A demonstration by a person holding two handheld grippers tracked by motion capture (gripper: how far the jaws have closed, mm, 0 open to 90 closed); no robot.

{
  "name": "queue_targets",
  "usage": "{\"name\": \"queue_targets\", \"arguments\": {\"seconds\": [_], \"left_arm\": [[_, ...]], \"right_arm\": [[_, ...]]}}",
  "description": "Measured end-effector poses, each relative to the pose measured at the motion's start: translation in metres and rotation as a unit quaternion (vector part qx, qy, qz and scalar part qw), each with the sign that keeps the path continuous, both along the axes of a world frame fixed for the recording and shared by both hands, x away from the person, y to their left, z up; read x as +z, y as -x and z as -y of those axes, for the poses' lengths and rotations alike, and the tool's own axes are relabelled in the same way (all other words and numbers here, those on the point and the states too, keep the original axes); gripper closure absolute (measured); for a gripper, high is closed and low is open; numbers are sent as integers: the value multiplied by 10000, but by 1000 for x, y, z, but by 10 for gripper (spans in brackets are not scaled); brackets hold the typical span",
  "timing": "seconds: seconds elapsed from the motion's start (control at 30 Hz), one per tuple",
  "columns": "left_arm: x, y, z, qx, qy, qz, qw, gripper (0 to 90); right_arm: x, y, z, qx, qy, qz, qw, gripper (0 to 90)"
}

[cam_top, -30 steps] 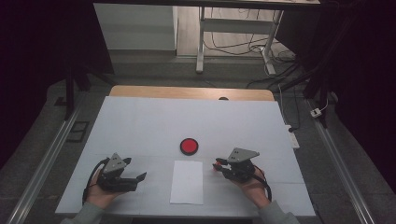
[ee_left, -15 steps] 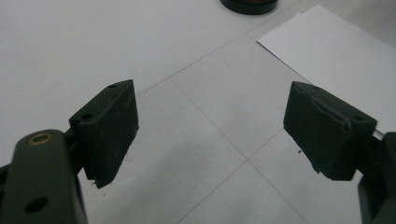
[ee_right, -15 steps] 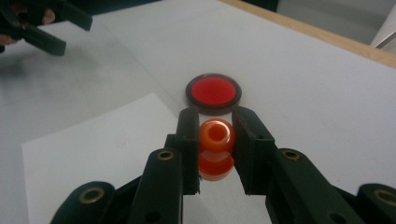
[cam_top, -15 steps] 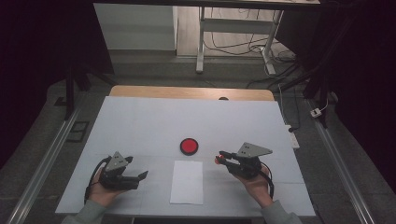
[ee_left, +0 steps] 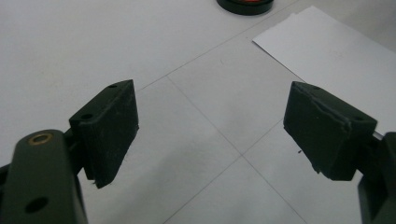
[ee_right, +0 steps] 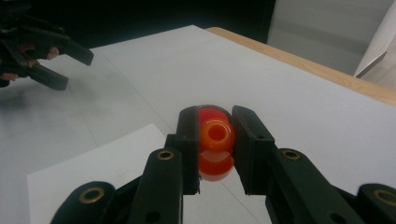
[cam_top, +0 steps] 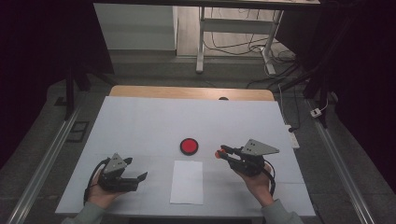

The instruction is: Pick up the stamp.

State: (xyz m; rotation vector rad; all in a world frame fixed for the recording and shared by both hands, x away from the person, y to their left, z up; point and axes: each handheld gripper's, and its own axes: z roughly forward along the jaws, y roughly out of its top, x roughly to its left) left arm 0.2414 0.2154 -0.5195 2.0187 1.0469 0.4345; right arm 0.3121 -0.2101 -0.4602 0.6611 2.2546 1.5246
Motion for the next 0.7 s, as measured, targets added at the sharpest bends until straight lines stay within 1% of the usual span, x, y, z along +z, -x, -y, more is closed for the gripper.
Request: {"name": "queue_targets", "arguments": {"seconds": [0.23, 0.37, 0.57, 0.7], "left_arm": [[-1, -1, -1, 27, 23, -30, 10000, 184], [-1, -1, -2, 25, 27, -31, 10000, 184], [-2, -1, -1, 2, 7, -45, 10000, 184], [-3, -2, -2, 1, -5, -59, 10000, 184]], "right_arm": [[4, 3, -4, 96, -111, 82, 9999, 719], [6, 4, -7, 186, -194, 12, 9996, 719], [4, 7, -20, 330, -161, 9, 9993, 719], [6, 9, -24, 417, -161, 41, 9990, 719]]}}
